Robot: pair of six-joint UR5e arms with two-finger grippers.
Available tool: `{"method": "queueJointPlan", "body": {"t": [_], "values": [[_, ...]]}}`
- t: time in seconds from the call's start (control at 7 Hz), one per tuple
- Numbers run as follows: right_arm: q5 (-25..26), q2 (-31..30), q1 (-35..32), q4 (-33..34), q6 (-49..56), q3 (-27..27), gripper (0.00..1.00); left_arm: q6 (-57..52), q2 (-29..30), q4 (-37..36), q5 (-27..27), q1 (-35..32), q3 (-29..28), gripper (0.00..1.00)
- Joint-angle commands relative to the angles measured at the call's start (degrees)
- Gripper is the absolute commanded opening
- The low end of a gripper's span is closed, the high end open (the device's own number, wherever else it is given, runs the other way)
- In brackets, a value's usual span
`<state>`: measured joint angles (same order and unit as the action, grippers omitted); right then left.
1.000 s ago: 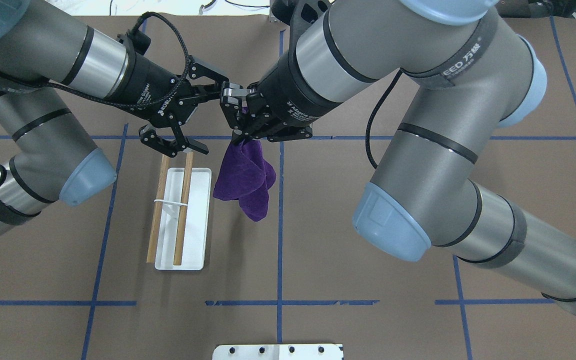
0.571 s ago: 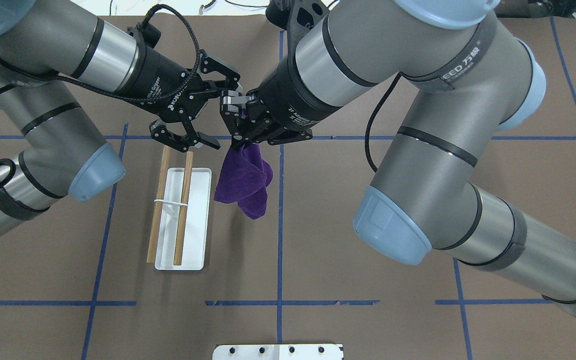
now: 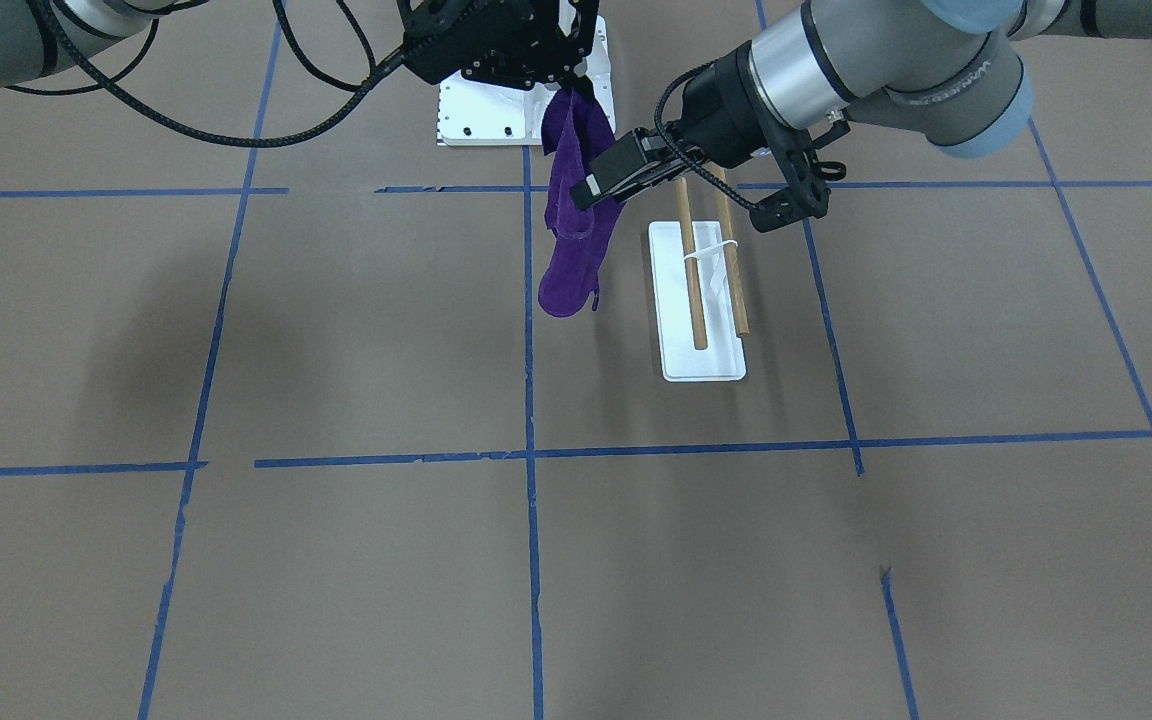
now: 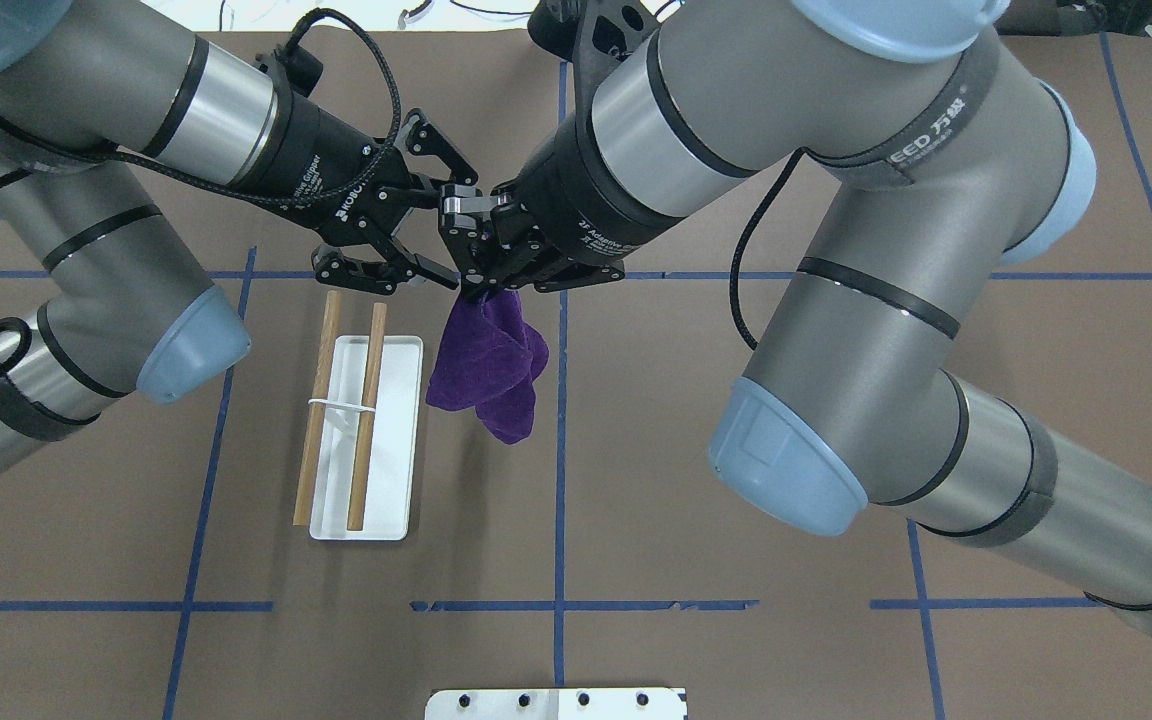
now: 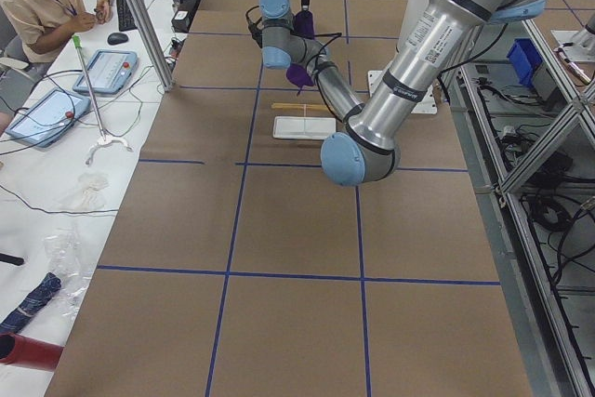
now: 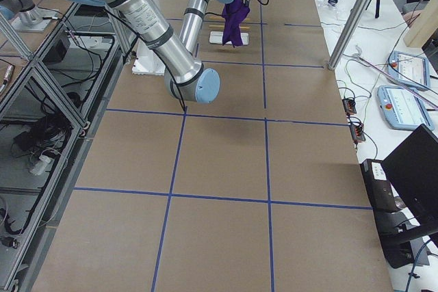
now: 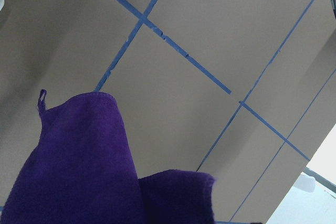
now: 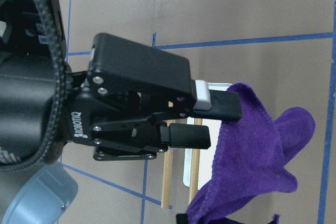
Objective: Hang towel on rack
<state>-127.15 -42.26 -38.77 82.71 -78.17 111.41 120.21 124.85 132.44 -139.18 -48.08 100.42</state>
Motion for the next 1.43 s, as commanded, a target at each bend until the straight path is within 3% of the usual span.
{"method": "queueJointPlan", "body": {"t": [0.0,0.29,0.43,0.57,0.86,1.29], "values": [[0.0,-0.4,0.1,0.0,0.0,0.3,0.0,-0.9,-0.4,0.2,0.0,0.0,0.4,0.0],[0.1,-0.3,0.1,-0.1,1.4,0.4,0.0,-1.1,-0.3,0.2,0.1,0.0,0.5,0.0],[0.2,-0.5,0.1,0.0,1.4,0.5,0.45,-1.1,-0.5,0.2,0.1,0.0,0.7,0.0],[0.6,-1.8,0.0,-0.2,1.4,1.7,0.99,-1.1,-0.6,0.4,0.1,0.0,0.8,0.0],[0.3,-10.3,-0.3,-0.3,1.5,9.3,1.0,-5.4,-4.9,0.7,0.1,-0.2,3.2,0.0],[0.0,-19.3,-3.8,-0.4,1.5,13.0,1.0,-15.8,-20.9,4.4,-0.5,-0.6,9.8,0.0]]}}
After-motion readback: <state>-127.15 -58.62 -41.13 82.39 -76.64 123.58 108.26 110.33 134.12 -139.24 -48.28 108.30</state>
